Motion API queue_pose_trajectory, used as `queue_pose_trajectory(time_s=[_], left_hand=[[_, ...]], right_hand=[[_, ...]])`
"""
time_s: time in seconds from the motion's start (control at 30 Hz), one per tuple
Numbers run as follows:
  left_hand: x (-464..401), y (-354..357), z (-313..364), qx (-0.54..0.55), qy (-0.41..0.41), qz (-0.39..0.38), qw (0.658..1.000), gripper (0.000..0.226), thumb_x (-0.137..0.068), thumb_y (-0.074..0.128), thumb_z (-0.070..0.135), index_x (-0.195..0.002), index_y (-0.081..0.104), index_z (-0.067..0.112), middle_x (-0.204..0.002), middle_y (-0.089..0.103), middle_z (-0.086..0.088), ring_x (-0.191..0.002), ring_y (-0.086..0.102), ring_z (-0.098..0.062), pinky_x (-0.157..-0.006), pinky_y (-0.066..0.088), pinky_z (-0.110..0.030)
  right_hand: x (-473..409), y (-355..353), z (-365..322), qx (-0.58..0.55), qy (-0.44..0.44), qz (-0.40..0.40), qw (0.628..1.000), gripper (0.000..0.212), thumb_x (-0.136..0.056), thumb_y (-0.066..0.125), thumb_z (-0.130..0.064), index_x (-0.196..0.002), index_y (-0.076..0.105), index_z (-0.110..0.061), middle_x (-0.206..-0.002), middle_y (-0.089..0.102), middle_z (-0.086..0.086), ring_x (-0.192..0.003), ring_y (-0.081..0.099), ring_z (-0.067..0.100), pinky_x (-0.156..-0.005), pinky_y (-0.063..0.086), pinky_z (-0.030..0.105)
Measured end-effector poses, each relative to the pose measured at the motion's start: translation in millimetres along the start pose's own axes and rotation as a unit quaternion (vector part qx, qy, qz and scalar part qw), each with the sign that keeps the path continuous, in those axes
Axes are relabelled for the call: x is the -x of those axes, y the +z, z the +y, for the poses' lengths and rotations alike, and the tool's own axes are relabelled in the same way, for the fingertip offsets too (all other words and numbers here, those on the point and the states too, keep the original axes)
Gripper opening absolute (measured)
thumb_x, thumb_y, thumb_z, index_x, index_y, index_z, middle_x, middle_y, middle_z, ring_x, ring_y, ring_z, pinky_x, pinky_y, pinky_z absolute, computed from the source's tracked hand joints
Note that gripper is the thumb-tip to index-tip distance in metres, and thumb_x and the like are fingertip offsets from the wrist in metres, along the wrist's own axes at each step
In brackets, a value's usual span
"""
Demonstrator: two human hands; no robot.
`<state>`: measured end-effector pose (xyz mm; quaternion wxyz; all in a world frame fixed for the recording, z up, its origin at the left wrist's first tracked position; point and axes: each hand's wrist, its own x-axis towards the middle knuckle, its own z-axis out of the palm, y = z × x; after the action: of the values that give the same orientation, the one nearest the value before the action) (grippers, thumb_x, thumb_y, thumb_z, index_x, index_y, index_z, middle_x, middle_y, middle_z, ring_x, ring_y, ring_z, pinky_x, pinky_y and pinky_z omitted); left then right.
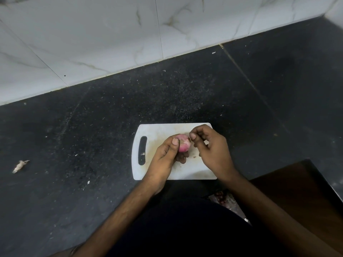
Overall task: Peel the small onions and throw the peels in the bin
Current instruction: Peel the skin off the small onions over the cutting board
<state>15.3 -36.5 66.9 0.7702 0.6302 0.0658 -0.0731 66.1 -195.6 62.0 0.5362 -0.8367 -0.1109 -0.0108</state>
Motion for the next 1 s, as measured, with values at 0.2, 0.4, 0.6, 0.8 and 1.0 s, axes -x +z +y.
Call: queue_pose_trajectory(time_s=[0.2,0.4,0.6,0.8,1.0], left_hand=[[-10,-7,0,0.020,-0.011,0.041,0.999,0.039,-0.102,0.045,0.040,-0.118,0.067,0.012,-0.094,0.070,-0.005,-0.080,0.060,-0.016,-0.074,0.050,-0.032],[-21,-9,10,0.033,0.012,0.023,0.999,0.037,-0.104,0.045,0.035,-0.119,0.063,0.007,-0.097,0.065,-0.016,-0.086,0.057,-0.028,-0.073,0.049,-0.032],[-24,-8,22,0.037,0.037,0.024,0.998,0.030,-0.103,0.044,0.034,-0.116,0.065,0.015,-0.093,0.064,-0.005,-0.080,0.058,-0.015,-0.070,0.050,-0.030],[-19,-9,31,-0.016,0.077,0.034,0.996,0.043,-0.104,0.042,0.038,-0.111,0.064,0.001,-0.089,0.063,0.005,-0.072,0.052,-0.007,-0.068,0.047,-0.031],[-14,-8,36,-0.015,0.082,0.013,0.996,0.037,-0.097,0.065,0.030,-0.128,0.060,0.011,-0.113,0.069,-0.008,-0.099,0.064,-0.013,-0.079,0.052,-0.025]], right_hand=[[2,-4,-2,0.046,-0.015,-0.037,0.998,0.027,-0.102,0.063,-0.016,-0.127,0.070,-0.019,-0.120,0.073,-0.009,-0.104,0.066,0.001,-0.089,0.052,0.013],[-9,-1,-23,0.028,-0.058,-0.013,0.998,0.016,-0.093,0.075,-0.020,-0.109,0.076,-0.018,-0.102,0.071,-0.011,-0.092,0.067,0.002,-0.067,0.047,0.007],[-22,-4,-23,-0.047,-0.057,-0.017,0.997,0.017,-0.090,0.078,-0.021,-0.106,0.081,-0.019,-0.097,0.074,-0.010,-0.088,0.073,0.014,-0.059,0.059,0.031],[-27,-6,-32,-0.053,-0.047,-0.029,0.997,0.011,-0.092,0.076,-0.021,-0.102,0.081,-0.020,-0.091,0.075,-0.013,-0.086,0.073,0.014,-0.059,0.058,0.029],[-25,-7,-41,-0.044,-0.020,-0.040,0.998,0.009,-0.098,0.068,-0.024,-0.105,0.074,-0.022,-0.092,0.075,-0.019,-0.088,0.072,0.006,-0.063,0.055,0.020]])
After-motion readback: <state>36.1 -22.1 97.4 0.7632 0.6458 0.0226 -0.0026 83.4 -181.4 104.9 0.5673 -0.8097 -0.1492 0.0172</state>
